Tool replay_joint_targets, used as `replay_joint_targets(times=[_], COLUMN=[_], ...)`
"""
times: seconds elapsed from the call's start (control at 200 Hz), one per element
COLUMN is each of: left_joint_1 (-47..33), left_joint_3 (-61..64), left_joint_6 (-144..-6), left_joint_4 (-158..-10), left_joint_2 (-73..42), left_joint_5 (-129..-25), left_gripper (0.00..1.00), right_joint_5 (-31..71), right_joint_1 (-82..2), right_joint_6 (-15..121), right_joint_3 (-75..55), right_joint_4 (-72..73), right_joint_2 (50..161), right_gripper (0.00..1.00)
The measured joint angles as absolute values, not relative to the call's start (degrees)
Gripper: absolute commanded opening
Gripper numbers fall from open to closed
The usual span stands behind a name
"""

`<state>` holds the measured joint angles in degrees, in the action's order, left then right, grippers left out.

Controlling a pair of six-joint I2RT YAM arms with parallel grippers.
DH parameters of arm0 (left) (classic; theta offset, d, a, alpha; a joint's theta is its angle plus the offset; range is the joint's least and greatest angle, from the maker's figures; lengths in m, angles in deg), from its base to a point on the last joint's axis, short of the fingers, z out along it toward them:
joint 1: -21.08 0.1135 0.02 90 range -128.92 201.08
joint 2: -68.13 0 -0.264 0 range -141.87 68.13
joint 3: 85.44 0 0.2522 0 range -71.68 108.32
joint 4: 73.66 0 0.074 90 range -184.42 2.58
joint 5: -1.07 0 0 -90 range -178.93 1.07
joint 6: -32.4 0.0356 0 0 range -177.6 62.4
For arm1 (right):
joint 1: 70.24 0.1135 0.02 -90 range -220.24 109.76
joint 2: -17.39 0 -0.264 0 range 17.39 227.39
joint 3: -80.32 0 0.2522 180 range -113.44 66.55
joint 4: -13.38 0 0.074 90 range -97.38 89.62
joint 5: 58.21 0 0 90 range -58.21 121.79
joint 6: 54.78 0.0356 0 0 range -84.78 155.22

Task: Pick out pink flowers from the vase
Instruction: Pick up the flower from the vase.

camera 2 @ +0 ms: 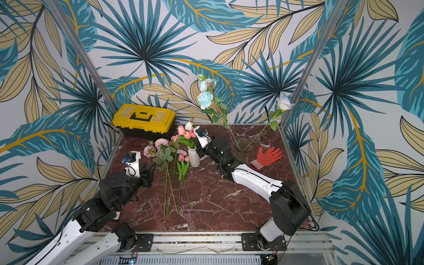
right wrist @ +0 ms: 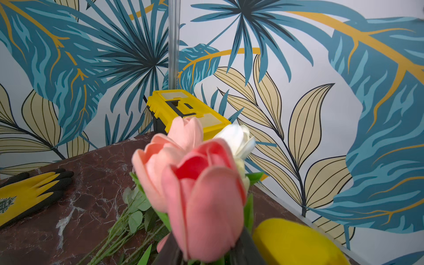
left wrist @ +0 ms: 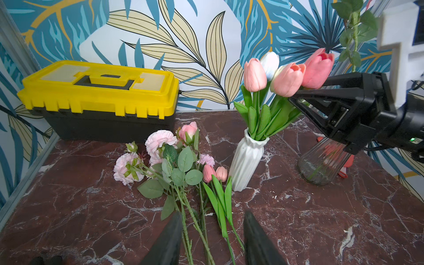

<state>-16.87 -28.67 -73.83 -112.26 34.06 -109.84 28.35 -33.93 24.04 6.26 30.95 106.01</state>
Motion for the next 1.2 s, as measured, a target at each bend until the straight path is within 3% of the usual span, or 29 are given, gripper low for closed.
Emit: replay_joint_targets(times=[0.556, 1.041, 1.202], left_joint_1=[-17.5, -17.5, -17.5], left_joint_3=[-28.7, -28.7, -28.7], left_joint_6=[-73.4, -73.4, -73.4], left_joint_4=[-112.1, -112.0, -112.1], left_joint_2=[34.5, 34.3, 34.3], left_joint_5=[-110.6, -110.8, -110.8], left_gripper=[0.44, 0.45, 0.45], right_joint_5=[28.5, 27.7, 27.5], right_joint_1=[-33.9, -33.9, -33.9], right_joint_6=[24.3, 24.0, 23.6], right_joint_3=[6.4, 5.3, 3.9], right_joint_4=[32.8, 31.8, 30.6], right_joint_2=[106.0, 101.2, 99.6], right_gripper=[0.10, 0.09, 0.02])
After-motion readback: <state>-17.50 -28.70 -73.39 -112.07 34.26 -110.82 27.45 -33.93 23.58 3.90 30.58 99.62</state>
